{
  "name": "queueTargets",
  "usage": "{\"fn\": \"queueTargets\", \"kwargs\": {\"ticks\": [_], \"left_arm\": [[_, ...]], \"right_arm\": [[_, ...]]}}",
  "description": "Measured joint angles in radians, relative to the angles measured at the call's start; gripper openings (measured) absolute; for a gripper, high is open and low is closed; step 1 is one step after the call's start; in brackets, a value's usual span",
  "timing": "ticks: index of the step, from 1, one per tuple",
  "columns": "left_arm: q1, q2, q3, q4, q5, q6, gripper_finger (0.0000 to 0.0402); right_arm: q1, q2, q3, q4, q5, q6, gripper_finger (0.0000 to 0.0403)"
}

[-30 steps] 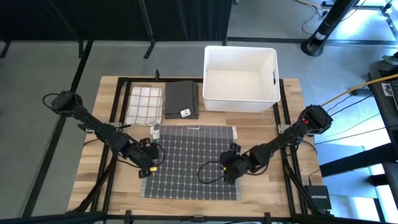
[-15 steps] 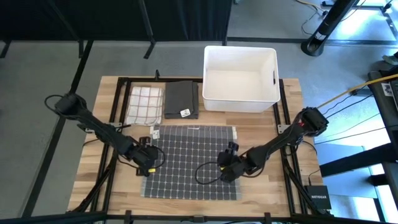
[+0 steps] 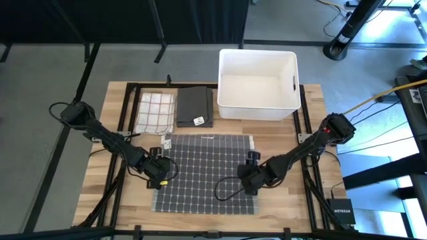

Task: Fold towel
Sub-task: Fold the grey patterned towel

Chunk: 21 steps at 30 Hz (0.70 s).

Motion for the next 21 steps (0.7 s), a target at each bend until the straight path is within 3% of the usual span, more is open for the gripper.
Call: {"fn": "queueTargets", "kwargs": {"ticks": [11, 21], "left_arm": [[0.0, 0.0, -0.002, -0.006, 0.003, -0.022, 0.0186], [0.0, 0.002, -0.003, -0.009, 0.003, -0.022, 0.0186]], "right_arm": [[-0.074, -0.002, -0.029, -0.029, -0.221, -0.041, 0.0198], [-0.057, -0.007, -0.11, -0.011, -0.249, -0.041, 0.0198]]}}
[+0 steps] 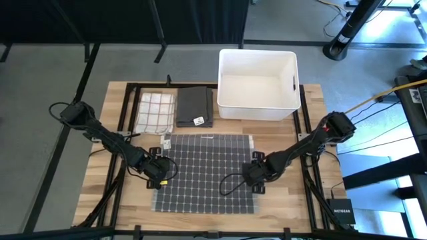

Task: Fold towel
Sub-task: Fold the grey patterned towel

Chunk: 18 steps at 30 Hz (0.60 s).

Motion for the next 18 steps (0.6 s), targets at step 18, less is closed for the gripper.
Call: {"fn": "queueTargets", "kwargs": {"ticks": [18], "left_arm": [[0.0, 0.004, 0.014, -0.003, 0.001, 0.019, 0.0178]], "right_arm": [[-0.001, 0.003, -0.018, -0.004, 0.001, 0.003, 0.0198]]}}
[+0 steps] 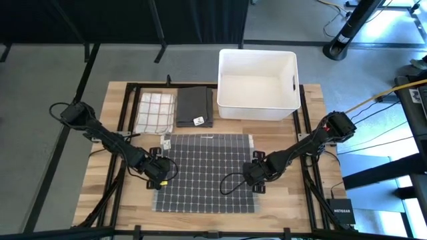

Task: Fold towel
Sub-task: Fold the grey patterned towel

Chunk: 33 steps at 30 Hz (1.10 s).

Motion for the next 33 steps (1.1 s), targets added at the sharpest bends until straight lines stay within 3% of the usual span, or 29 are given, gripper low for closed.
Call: {"fn": "queueTargets", "kwargs": {"ticks": [15, 33], "left_arm": [[0.0, 0.002, 0.065, -0.018, -0.002, 0.089, 0.0177], [0.0, -0.006, -0.022, 0.03, 0.021, 0.044, 0.0178]], "right_arm": [[0.0, 0.006, 0.091, -0.051, 0.057, -0.038, 0.0198], [0.0, -0.003, -0.047, 0.125, 0.046, -0.024, 0.0198]]}}
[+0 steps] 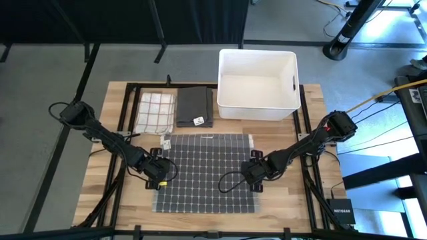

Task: Fold towel
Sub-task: Fold the grey patterned towel

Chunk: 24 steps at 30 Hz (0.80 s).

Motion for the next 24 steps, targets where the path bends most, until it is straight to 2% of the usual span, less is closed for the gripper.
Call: {"fn": "queueTargets", "kwargs": {"ticks": [7, 11, 16, 21, 24], "left_arm": [[0.0, 0.001, -0.001, -0.003, 0.002, -0.003, 0.0177], [0.0, 0.001, -0.001, -0.002, 0.003, -0.003, 0.0159], [0.0, 0.002, -0.002, -0.005, 0.004, -0.002, 0.0117], [0.0, 0.002, -0.005, -0.007, 0.001, -0.002, 0.0055], [0.0, 0.002, -0.005, -0.013, -0.002, -0.002, 0.0015]], "right_arm": [[0.0, 0.002, -0.001, 0.001, -0.002, -0.01, 0.0194], [0.001, 0.002, -0.001, 0.004, -0.01, -0.029, 0.0165], [0.001, 0.003, -0.001, 0.003, -0.011, -0.029, 0.0103], [0.001, 0.003, -0.001, -0.005, 0.005, -0.03, 0.0024], [0.002, 0.003, -0.002, -0.006, 0.021, -0.029, 0.0009]]}}
